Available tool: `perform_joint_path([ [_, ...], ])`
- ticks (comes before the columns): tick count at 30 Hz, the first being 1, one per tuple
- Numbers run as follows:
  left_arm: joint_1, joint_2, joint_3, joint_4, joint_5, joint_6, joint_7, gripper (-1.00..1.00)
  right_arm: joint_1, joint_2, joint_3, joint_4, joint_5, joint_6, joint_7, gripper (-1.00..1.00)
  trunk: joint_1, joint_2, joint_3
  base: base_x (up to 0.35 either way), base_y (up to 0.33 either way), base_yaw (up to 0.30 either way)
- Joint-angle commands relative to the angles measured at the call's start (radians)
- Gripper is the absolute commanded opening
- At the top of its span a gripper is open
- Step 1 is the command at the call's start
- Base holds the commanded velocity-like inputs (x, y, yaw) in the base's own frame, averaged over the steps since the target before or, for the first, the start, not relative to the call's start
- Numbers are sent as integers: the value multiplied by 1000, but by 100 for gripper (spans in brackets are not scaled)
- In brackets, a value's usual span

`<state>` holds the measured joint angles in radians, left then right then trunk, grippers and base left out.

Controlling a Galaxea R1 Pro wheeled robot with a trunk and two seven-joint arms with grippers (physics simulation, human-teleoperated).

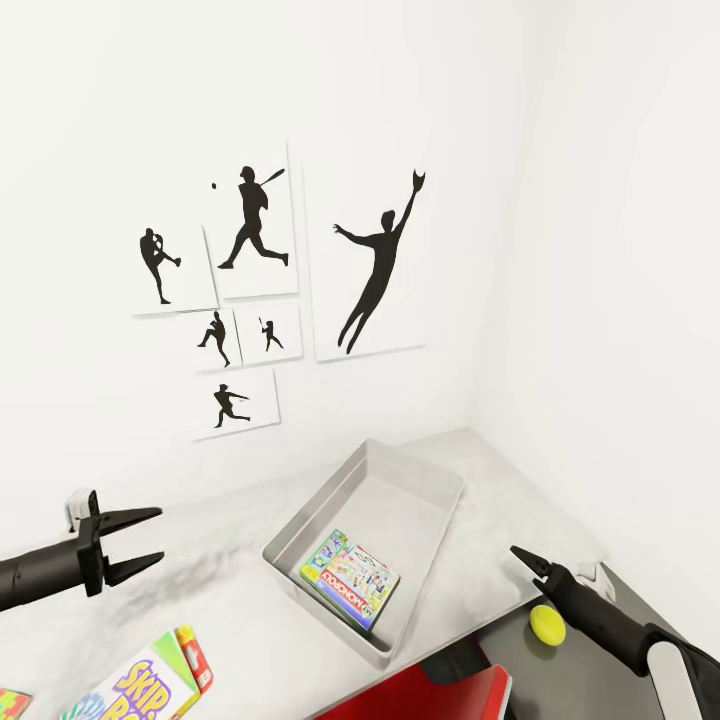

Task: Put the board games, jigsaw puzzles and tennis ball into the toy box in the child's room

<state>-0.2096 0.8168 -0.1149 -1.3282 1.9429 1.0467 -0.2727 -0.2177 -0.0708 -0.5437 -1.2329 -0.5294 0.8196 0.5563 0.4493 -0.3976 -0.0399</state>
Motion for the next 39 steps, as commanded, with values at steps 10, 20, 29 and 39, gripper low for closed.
perform_joint_path([
  [10, 1, 36, 37, 82, -67, 0, -80, 100, -1, 1, 0, 1, -1, -16, 2, 100, 1, -2, -2, 0, 0, 0],
  [20, 1, 37, 125, 160, -175, 0, -100, 100, 0, 3, 3, 0, -5, -36, 10, 100, 1, -2, -2, 0, 0, 0],
  [29, 1, 30, 151, 176, -204, -3, -101, 100, 1, 3, 3, 0, -14, -37, 17, 100, 1, -2, -2, -69, 47, 0],
  [39, 1, 29, 154, 179, -221, -7, -101, 100, 5, 1, 0, -1, -18, -36, 34, 100, 1, -2, -1, -29, 22, 0],
])
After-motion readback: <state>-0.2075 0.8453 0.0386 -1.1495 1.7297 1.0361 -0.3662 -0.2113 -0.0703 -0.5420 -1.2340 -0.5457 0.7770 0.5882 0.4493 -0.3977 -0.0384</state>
